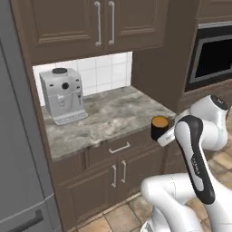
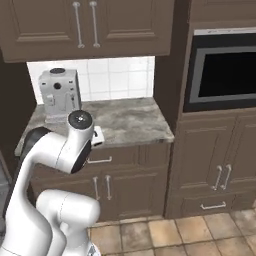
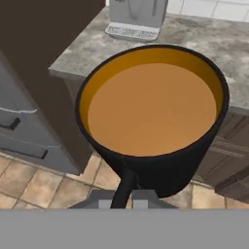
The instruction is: Pick up the brewed coffee from the coffee machine and place it next to the breakfast plate on the dining counter.
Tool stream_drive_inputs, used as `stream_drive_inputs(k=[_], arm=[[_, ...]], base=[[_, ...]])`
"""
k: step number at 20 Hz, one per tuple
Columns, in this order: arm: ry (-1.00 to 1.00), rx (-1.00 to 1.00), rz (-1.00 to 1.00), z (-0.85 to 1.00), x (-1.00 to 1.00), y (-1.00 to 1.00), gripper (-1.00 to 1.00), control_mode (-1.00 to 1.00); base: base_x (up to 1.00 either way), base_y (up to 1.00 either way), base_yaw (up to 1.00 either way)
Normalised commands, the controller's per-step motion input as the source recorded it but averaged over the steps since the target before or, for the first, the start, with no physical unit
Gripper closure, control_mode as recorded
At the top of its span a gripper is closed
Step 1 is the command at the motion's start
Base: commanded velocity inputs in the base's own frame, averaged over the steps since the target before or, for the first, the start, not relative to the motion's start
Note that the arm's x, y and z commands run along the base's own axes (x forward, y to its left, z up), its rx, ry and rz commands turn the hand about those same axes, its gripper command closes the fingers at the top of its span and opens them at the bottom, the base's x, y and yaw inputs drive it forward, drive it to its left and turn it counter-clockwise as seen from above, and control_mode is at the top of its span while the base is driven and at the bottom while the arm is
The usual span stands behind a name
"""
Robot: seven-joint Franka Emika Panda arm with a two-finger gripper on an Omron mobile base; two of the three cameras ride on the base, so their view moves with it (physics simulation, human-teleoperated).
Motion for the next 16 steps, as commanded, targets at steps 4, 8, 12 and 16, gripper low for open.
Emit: stream_drive_inputs(k=[4, 8, 12, 16], arm=[[0.0, 0.0, 0.0, 0.0, 0.0, 0.0, 1.0, 1.0], [0.0, 0.0, 0.0, 0.0, 0.0, 0.0, 1.0, 1.0], [0.0, 0.0, 0.0, 0.0, 0.0, 0.0, 1.0, 1.0], [0.0, 0.0, 0.0, 0.0, 0.0, 0.0, 1.0, 1.0]], base=[[0.0, -0.35, -0.83], [0.0, -0.41, -0.82], [0.0, -0.43, -0.79], [0.06, -0.3, -0.77]])
